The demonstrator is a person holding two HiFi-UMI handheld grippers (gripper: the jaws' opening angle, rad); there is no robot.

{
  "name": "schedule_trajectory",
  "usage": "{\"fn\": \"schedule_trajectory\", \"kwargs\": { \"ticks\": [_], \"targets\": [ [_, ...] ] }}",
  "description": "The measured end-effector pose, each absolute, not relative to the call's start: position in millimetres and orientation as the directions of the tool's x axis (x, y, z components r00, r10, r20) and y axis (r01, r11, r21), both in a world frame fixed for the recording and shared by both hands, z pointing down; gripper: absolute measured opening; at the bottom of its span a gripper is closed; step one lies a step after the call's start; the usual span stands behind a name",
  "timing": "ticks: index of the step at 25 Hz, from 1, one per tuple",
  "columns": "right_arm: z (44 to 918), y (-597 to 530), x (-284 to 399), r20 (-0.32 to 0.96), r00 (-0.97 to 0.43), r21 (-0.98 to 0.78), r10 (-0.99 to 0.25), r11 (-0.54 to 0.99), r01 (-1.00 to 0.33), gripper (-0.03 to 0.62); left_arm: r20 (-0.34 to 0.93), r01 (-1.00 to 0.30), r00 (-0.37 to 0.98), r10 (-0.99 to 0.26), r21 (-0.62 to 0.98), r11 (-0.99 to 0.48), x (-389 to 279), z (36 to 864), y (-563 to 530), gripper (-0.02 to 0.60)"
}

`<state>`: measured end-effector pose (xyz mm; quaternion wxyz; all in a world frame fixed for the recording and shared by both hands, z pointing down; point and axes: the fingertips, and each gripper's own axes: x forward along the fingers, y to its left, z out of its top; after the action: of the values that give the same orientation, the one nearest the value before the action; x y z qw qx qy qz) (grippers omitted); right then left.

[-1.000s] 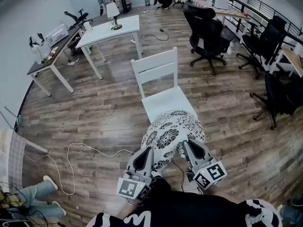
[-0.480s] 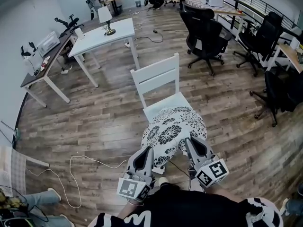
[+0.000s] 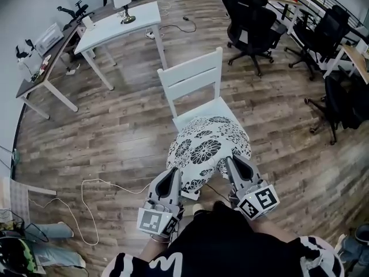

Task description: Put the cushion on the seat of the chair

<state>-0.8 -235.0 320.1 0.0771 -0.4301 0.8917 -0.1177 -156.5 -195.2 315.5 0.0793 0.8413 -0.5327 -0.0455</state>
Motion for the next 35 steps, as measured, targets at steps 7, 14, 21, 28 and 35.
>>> {"fn": "schedule_trajectory", "kwargs": {
  "ticks": [7,14,21,28,35],
  "targets": [
    [340.9,-254.1,9.8,0.040,-0.630,-0.257,-0.776,0.601,-0.757,0.034,0.046,-0.903,0.386,-0.921,0.223,-0.368,-154.3,327.8,-201.4,0.006],
    [378.8,-271.8,19.4,0.094,-0.624,-0.250,-0.776,0.588,-0.769,0.034,0.081,-0.908,0.359,-0.930,0.263,-0.327,-146.3,352.7,-198.1,0.006],
    [426.3,-284.3,30.2,0.149,-0.608,-0.257,-0.780,0.563,-0.785,0.034,0.124,-0.912,0.351,-0.928,0.270,-0.309,-140.5,383.6,-194.4,0.006],
    [471.7,-303.6,38.6,0.223,-0.591,-0.263,-0.775,0.536,-0.802,0.034,0.162,-0.908,0.350,-0.923,0.301,-0.291,-128.5,403.1,-200.3,0.006],
    [510.7,-316.0,39.1,0.279,-0.587,-0.263,-0.760,0.527,-0.808,0.034,0.217,-0.908,0.347,-0.912,0.320,-0.269,-125.6,428.7,-204.2,0.006]
  ]
}}
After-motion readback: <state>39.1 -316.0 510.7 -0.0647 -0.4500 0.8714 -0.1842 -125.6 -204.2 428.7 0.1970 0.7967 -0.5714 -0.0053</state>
